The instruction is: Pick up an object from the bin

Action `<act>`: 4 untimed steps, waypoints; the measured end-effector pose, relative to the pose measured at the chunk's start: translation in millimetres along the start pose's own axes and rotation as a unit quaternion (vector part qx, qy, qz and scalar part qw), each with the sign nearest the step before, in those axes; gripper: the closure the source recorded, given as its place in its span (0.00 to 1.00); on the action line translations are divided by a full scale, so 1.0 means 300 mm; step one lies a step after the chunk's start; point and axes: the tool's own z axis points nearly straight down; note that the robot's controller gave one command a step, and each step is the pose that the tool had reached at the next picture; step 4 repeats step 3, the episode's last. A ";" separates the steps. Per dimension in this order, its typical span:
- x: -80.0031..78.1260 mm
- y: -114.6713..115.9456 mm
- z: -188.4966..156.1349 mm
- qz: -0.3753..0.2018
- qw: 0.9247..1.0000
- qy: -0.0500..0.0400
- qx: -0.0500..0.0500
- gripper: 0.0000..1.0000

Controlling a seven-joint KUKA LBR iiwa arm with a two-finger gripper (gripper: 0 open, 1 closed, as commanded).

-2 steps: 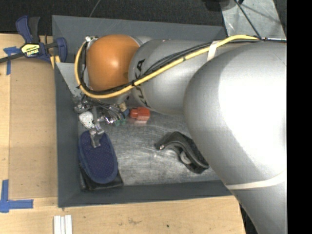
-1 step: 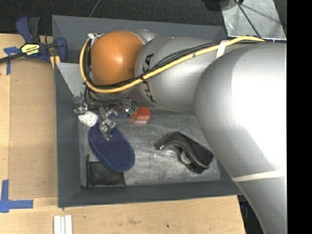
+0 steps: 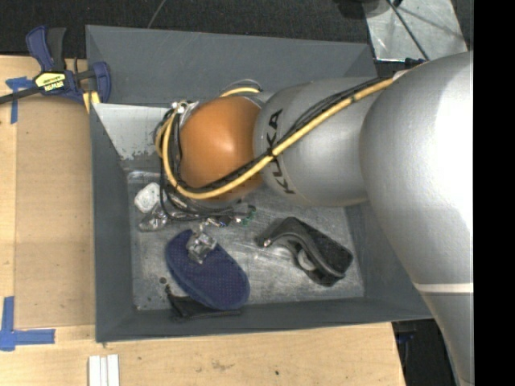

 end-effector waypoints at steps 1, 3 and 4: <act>-0.036 0.160 -0.002 -0.071 0.997 0.007 0.007 0.00; -0.044 0.165 -0.142 -0.070 0.998 0.009 -0.005 1.00; -0.044 0.165 -0.142 -0.070 0.998 0.009 -0.005 1.00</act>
Offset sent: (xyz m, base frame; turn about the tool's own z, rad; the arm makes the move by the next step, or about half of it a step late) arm -0.0464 0.0430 -0.0099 -0.1509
